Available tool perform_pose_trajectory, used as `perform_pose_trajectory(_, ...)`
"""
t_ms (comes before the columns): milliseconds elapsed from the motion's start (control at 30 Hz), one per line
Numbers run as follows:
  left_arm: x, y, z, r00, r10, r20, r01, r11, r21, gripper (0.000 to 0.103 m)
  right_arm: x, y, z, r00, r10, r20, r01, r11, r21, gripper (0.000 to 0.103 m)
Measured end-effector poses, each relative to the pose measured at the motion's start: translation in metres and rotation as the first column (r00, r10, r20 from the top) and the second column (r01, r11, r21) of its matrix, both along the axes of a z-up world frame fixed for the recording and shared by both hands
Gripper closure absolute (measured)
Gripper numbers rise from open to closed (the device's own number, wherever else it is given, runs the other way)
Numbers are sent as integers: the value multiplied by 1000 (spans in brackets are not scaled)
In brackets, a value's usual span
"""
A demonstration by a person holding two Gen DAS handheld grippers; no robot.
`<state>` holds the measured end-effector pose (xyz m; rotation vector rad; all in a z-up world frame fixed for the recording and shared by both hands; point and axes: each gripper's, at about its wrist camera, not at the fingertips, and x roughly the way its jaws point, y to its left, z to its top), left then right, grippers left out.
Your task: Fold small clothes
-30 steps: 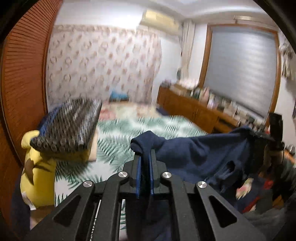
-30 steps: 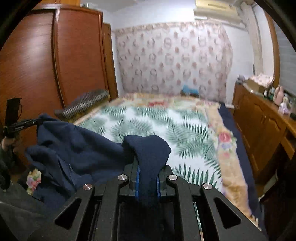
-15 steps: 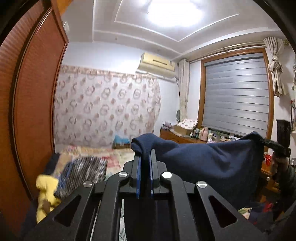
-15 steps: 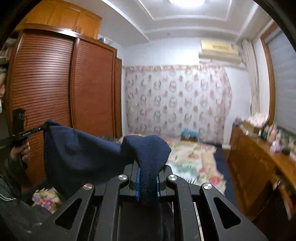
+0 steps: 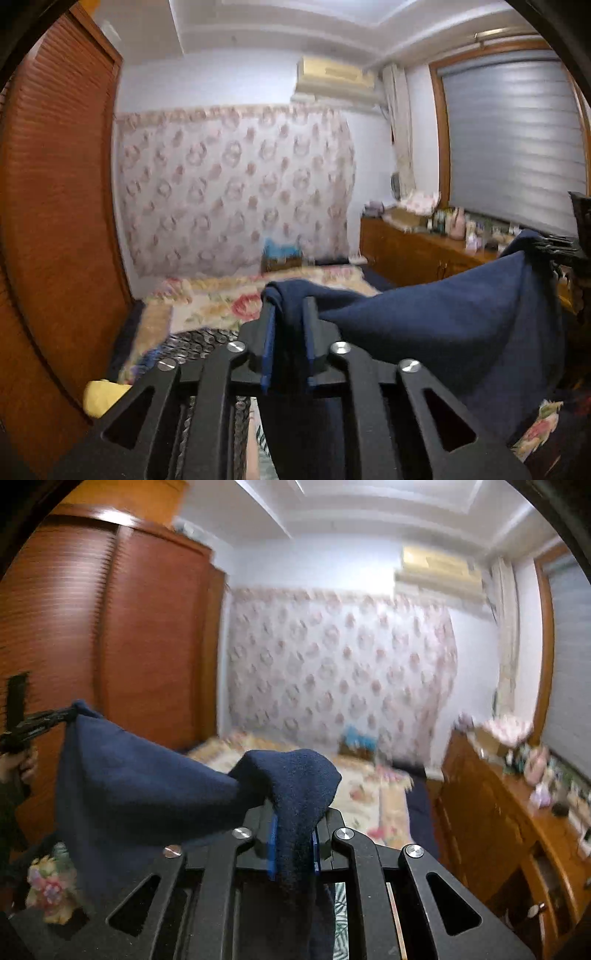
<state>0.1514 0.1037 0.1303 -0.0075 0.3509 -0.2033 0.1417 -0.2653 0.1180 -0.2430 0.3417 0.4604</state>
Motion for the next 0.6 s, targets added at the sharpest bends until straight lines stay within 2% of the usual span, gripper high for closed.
perform_pose_trajectory(33, 19, 0, -14, 999, 7, -36, -6, 1000, 6, 69, 26, 13, -15, 998, -51, -24, 50, 998, -41, 70)
perform_pose_trajectory(67, 35, 1, -28, 997, 9, -75, -8, 1000, 2, 59, 49, 21, -32, 992, -108, -61, 103, 992, -75, 57)
perform_pose_trajectory(133, 45, 1, -45, 992, -15, -125, 13, 1000, -18, 55, 85, 26, -63, 973, -183, -138, 170, 980, -102, 56)
perform_pose_trajectory(233, 38, -6, -68, 986, -33, -165, 33, 999, -5, 28, 103, 23, -93, 953, -225, -205, 212, 974, -84, 56)
perform_pose_trajectory(267, 30, -8, -74, 985, -42, -170, 43, 999, 0, 25, 103, 21, -98, 951, -218, -217, 207, 976, -74, 56)
perform_pose_trajectory(400, -1, -14, -91, 973, -76, -217, 79, 997, 6, 25, 93, 15, -111, 949, -189, -253, 176, 982, -72, 56)
perform_pose_trajectory(500, -17, -23, -100, 970, -69, -235, 75, 997, 18, 25, 79, -7, -116, 946, -162, -281, 148, 987, -70, 56)
perform_pose_trajectory(533, -23, -24, -106, 966, -69, -249, 75, 997, 13, 25, 75, -26, -107, 944, -156, -292, 145, 988, -61, 56)
perform_pose_trajectory(600, -33, -28, -120, 954, -88, -288, 89, 996, -10, 25, 70, -45, -108, 937, -149, -316, 141, 989, -46, 56)
